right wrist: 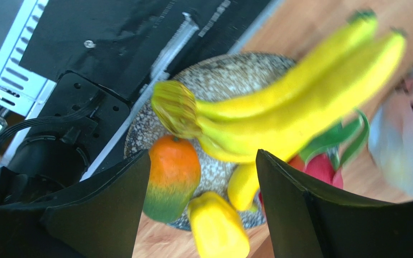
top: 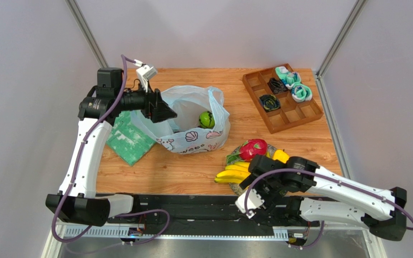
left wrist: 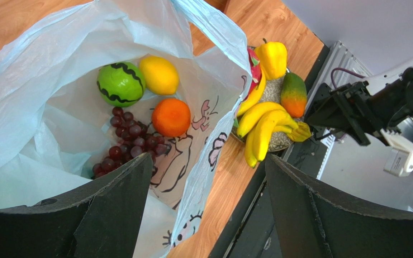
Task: Take the fake fruits out of the plastic bag
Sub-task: Adjust the fake fruit on the plate.
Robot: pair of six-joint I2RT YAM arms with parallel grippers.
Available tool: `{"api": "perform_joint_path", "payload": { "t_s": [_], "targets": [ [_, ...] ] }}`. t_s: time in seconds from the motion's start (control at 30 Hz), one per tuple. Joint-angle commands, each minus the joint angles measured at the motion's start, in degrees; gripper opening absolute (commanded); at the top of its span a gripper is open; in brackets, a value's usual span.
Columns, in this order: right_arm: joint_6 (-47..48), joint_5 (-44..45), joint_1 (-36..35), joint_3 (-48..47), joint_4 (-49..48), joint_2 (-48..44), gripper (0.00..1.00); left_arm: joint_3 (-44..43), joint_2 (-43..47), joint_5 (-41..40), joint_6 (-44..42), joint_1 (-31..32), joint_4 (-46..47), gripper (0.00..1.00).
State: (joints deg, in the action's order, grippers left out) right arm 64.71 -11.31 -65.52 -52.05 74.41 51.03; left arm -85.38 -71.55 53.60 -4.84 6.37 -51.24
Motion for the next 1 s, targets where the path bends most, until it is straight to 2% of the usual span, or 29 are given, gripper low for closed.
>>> {"api": "perform_joint_path", "payload": {
  "t_s": [0.0, 0.13, 0.27, 0.5, 0.67, 0.7, 0.73, 0.9, 0.97],
  "targets": [
    [6.6, -0.8, -6.0, 3.2, -6.0, 2.8, 0.76, 0.4, 1.3, 0.4, -0.3, 0.0, 0.6, 0.85],
    [9.2, -3.1, -8.4, 3.4, -6.4, 7.1, 0.69, 1.7, 2.2, 0.1, -0.3, 0.0, 0.7, 0.85],
    [12.1, -3.9, -8.7, 4.4, -3.8, 10.0, 0.58, 2.9, 2.9, 0.1, -0.3, 0.0, 0.8, 0.85],
    [12.3, -4.6, -10.4, 4.9, -0.1, 14.9, 0.56, 4.6, 3.3, -0.2, -0.6, 0.0, 1.0, 0.85],
    [11.5, 1.9, -10.7, 10.5, -6.7, 15.2, 0.54, 4.7, 3.0, -0.2, -0.1, 0.0, 1.6, 0.85],
    [11.0, 4.5, -10.6, 11.8, -8.5, 14.2, 0.5, 4.6, 2.9, -0.3, 0.0, 0.0, 1.6, 0.85],
    [10.6, 5.6, -10.7, 12.8, -12.1, 13.5, 0.42, 4.6, 2.7, -0.3, 0.0, 0.0, 1.6, 0.85],
    [9.4, 7.6, -10.7, 16.8, -18.5, 7.4, 0.32, 4.2, 1.9, -0.1, 0.4, 0.0, 1.4, 0.85],
    [9.1, 6.7, -10.7, 16.6, -19.2, 4.4, 0.23, 4.3, 1.4, -0.1, 0.4, 0.0, 1.2, 0.85]
  ]
}}
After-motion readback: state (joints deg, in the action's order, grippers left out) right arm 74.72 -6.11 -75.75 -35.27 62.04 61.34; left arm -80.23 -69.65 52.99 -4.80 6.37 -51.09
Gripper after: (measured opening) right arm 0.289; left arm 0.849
